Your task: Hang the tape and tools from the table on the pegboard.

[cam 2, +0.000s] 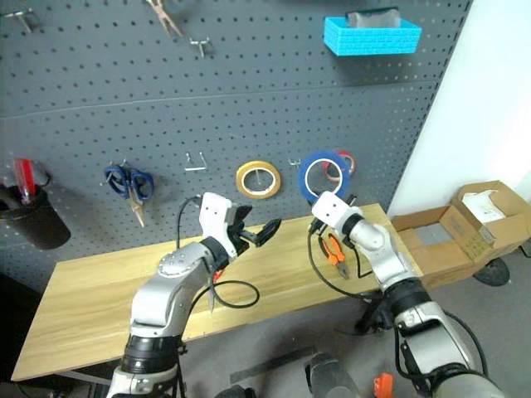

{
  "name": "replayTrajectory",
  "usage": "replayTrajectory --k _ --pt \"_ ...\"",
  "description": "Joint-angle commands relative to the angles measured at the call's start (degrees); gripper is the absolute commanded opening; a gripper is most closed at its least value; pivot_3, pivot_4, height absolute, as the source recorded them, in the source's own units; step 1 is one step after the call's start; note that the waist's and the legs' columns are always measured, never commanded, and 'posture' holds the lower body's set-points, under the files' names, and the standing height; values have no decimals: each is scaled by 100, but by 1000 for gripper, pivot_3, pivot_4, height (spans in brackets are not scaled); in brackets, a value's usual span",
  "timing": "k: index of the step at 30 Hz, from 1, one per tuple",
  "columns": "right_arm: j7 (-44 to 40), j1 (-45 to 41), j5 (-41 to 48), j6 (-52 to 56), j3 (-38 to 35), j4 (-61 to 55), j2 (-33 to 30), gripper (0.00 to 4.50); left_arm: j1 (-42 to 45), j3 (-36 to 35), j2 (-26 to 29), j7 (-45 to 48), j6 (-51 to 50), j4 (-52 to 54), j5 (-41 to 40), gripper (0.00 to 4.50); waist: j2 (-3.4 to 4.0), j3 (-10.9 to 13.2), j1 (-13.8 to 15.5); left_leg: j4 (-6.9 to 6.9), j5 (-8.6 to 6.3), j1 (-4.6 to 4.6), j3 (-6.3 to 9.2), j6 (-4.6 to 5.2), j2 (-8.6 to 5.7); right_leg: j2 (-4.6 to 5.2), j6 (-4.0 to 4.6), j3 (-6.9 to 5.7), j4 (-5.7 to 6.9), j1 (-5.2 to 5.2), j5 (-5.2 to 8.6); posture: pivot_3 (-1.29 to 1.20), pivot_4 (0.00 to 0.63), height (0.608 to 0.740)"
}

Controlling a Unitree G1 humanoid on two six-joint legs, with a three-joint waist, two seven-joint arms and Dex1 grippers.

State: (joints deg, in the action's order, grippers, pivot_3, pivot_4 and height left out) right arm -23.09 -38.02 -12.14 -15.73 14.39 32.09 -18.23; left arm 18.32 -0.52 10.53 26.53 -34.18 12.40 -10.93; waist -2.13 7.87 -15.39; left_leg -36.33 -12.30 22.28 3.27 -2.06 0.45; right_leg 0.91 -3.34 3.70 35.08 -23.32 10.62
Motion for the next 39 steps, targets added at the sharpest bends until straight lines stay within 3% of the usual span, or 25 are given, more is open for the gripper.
replayTrajectory --k 1,11,26,38,39 --pt "-130 -234 179 -344 -155 354 19 414 49 2 63 -37 184 65 -71 4500 3 -5 52 23 0 -9 -5 0 0 -1 2 5 0 -4 7 -110 26 740" --pt "-481 -213 344 -418 -193 509 52 414 -73 105 132 -70 163 177 -124 4500 8 -8 289 26 -4 -3 -25 -7 3 -5 -3 26 6 -22 10 -108 36 740" --pt "-698 -1146 298 -712 -247 1906 23 414 49 239 170 -16 186 76 -155 4500 12 -12 286 25 2 -35 -32 1 2 -9 -4 38 7 5 2 -119 37 740" --pt "-1087 -1270 330 -642 -288 2338 279 414 -23 232 214 -60 128 182 -161 4500 13 -13 316 22 2 -37 -33 2 2 -9 -4 39 14 5 2 -92 49 740" --pt "-1056 -1300 325 -635 -314 2389 265 762 -29 227 219 -67 125 188 -162 4500 13 -13 320 23 2 -38 -32 1 2 -9 -4 39 14 5 2 -89 53 740"
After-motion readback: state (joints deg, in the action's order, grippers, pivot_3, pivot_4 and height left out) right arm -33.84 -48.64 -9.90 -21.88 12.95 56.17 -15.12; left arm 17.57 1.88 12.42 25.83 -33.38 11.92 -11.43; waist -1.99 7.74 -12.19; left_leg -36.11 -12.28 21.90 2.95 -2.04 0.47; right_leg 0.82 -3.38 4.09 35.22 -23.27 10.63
